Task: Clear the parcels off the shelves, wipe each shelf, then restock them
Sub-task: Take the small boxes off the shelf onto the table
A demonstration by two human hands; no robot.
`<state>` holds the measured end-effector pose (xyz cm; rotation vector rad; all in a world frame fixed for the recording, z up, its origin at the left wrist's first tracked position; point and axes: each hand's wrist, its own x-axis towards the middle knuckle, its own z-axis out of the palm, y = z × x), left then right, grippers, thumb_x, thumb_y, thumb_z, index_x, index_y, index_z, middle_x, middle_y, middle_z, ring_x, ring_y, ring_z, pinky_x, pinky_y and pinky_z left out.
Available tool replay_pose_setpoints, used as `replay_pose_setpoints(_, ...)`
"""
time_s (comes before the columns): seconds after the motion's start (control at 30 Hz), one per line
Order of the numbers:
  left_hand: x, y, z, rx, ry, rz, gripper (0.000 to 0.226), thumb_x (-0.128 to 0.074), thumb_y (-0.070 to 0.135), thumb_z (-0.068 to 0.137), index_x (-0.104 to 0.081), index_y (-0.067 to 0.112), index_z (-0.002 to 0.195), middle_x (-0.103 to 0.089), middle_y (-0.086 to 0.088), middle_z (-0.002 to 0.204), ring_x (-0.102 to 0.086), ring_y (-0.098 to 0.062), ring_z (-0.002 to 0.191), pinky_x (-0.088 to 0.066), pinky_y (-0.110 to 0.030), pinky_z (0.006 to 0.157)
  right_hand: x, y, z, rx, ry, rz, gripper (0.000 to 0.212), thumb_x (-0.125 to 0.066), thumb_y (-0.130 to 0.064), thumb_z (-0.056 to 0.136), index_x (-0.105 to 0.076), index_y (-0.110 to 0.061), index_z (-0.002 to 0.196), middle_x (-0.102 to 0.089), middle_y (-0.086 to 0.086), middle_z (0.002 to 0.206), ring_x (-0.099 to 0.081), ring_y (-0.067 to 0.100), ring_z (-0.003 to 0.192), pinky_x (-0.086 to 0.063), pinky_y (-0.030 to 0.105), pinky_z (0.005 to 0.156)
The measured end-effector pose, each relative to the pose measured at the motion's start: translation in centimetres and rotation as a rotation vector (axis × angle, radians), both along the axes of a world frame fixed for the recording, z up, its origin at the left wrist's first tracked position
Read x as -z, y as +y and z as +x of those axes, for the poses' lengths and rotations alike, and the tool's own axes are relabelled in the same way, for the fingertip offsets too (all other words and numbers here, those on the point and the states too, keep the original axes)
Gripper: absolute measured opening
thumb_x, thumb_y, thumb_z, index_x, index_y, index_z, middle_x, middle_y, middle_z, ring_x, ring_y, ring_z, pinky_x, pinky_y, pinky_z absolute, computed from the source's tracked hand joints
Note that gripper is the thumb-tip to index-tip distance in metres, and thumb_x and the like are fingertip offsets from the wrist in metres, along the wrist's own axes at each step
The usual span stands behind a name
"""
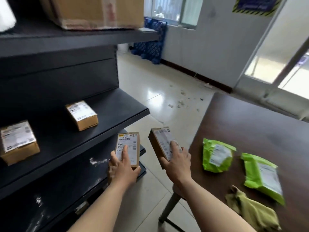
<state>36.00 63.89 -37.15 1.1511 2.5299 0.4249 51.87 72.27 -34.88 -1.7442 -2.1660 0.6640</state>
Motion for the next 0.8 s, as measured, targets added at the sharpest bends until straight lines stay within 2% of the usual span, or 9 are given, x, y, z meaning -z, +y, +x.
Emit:
replay_pose_setpoints(0.13, -3.1, 2.2, 4.2, 0.097, 0.012, 0.036, 0.094, -0.057, 0.056, 0.082, 0.007, 0.033, 0.147, 0.005, -0.012, 0.147, -0.026, -0.036, 0.127, -0.031, -0.047, 0.107, -3.0, 0.7, 5.2, 0.121, -0.024, 0.031, 0.079, -0.055, -0.053, 0.088, -0.015, -0.028, 0.152, -0.027, 0.018, 0.14, -0.03, 0.036, 0.127, -0.027, 0.043, 0.109)
replay_pose_setpoints(0.3, -5.7, 5.2, 11.7, 0.261, 0.024, 0.061, 0.094, -0.054, 0.054, 0.084, 0.009, 0.029, 0.149, 0.006, -0.012, 0.148, -0.02, -0.037, 0.131, -0.025, -0.048, 0.11, -5.4, 1.5, 13.1, 0.31, -0.02, 0.046, 0.089, -0.055, -0.055, 0.088, -0.012, -0.011, 0.153, -0.025, 0.021, 0.146, -0.023, 0.036, 0.134, -0.02, 0.041, 0.114)
replay_pose_setpoints(0.47, -6.7, 8.1, 20.7, 0.392, 0.026, 0.063, 0.095, -0.054, 0.058, 0.083, 0.007, 0.028, 0.15, 0.004, -0.016, 0.151, -0.019, -0.037, 0.134, -0.022, -0.046, 0.111, -6.2, 1.9, 22.6, 0.459, -0.017, 0.067, 0.094, -0.056, -0.056, 0.088, -0.012, -0.004, 0.152, -0.023, 0.02, 0.149, -0.021, 0.035, 0.138, -0.019, 0.041, 0.115)
replay_pose_setpoints(0.63, -6.5, 10.5, 30.4, 0.486, 0.012, 0.037, 0.097, -0.056, 0.058, 0.082, 0.007, 0.029, 0.15, 0.005, -0.017, 0.153, -0.017, -0.038, 0.137, -0.02, -0.046, 0.112, -5.7, 2.1, 32.7, 0.579, -0.075, 0.048, 0.095, -0.056, -0.058, 0.087, -0.013, -0.004, 0.152, -0.025, 0.019, 0.147, -0.027, 0.035, 0.132, -0.023, 0.039, 0.112)
replay_pose_setpoints(0.8, -5.2, 12.0, 40.6, 0.582, -0.028, -0.006, 0.097, -0.056, 0.058, 0.083, 0.009, 0.031, 0.149, 0.008, -0.015, 0.155, -0.013, -0.037, 0.139, -0.02, -0.046, 0.112, -4.3, 2.4, 42.8, 0.664, -0.113, 0.007, 0.095, -0.057, -0.057, 0.086, -0.013, -0.003, 0.152, -0.025, 0.02, 0.147, -0.026, 0.035, 0.133, -0.024, 0.04, 0.113)
